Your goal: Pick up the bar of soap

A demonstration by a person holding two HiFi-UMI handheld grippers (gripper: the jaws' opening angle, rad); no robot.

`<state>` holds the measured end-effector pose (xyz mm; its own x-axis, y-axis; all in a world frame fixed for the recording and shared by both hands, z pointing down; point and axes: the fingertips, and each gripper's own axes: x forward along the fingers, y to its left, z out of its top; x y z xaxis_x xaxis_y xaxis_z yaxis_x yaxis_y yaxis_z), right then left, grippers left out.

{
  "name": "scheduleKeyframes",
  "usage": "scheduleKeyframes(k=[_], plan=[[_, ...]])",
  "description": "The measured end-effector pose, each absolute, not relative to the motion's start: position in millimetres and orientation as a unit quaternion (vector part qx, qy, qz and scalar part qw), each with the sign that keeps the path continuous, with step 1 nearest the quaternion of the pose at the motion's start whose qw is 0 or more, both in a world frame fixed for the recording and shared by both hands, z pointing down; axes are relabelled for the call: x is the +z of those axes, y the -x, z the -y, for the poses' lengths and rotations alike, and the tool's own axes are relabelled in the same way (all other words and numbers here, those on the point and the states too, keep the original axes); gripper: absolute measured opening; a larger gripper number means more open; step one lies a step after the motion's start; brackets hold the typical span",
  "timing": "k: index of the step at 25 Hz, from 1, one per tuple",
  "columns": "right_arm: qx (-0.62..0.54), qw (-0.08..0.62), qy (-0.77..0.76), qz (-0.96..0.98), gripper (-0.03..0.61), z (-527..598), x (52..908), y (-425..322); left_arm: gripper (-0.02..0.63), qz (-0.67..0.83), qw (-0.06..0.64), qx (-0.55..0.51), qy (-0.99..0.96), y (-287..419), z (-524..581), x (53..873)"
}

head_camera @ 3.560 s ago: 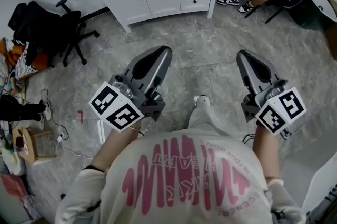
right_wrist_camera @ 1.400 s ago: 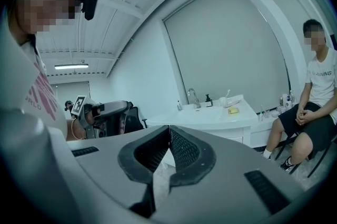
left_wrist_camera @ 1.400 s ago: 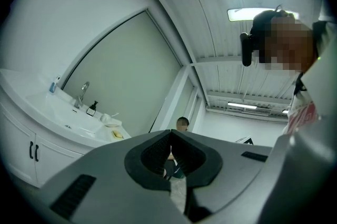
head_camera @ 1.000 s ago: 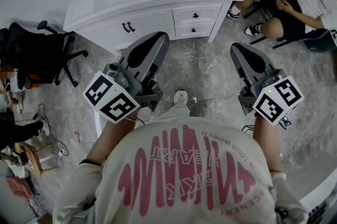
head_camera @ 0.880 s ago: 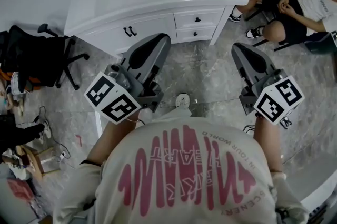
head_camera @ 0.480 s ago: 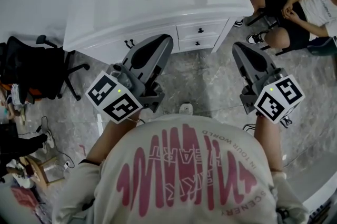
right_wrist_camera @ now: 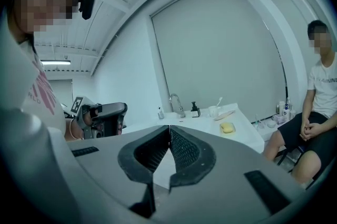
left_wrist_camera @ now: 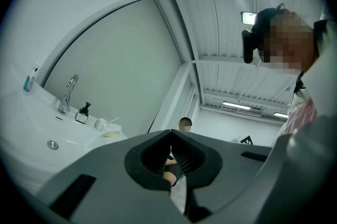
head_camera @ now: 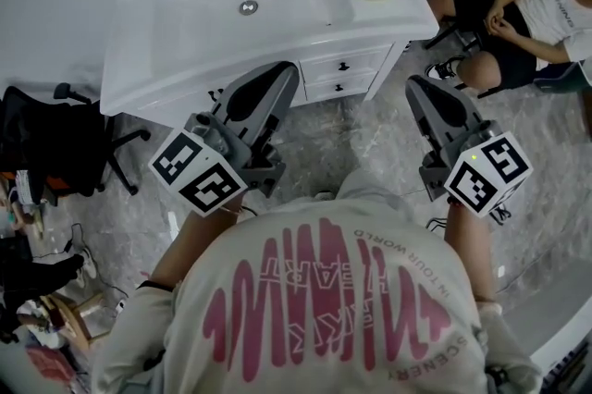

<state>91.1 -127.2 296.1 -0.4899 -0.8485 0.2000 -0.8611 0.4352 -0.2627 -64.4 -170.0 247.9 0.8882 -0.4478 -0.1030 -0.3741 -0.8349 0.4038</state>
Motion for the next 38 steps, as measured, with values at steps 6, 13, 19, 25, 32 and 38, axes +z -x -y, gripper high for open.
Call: scheduleKeyframes(k=[6, 13, 19, 25, 32, 38], plan=[[0.182, 0.017, -0.496, 0.849, 0.012, 154.1, 310.9, -108.1, 0.009, 0.226, 0.198, -0.091, -0.949, 48.8, 190.9, 260.5], [0.187, 0.029, -0.458, 0.868, 0.012, 217.0, 318.1, -127.8, 0.008, 0.269, 0.200, -0.095, -0.937, 31.2, 241.0, 266.1], [0.196, 0.041, -0.429, 0.881, 0.012, 274.3, 323.4, -162.6, 0.009, 0.309, 0.203, -0.097, -0.924, 3.8, 287.4, 268.0], [0.204, 0.048, -0.400, 0.892, 0.012, 326.7, 335.2, -192.9, 0.009, 0.345, 0.206, -0.093, -0.911, -18.9, 322.1, 274.3], [0.197, 0.076, -0.362, 0.908, 0.012, 373.2, 347.7, -209.8, 0.009, 0.397, 0.202, -0.098, -0.890, -28.6, 348.7, 277.6], [0.197, 0.101, -0.333, 0.916, 0.014, 417.9, 359.7, -221.8, 0.008, 0.434, 0.205, -0.100, -0.871, -32.5, 374.1, 281.4]])
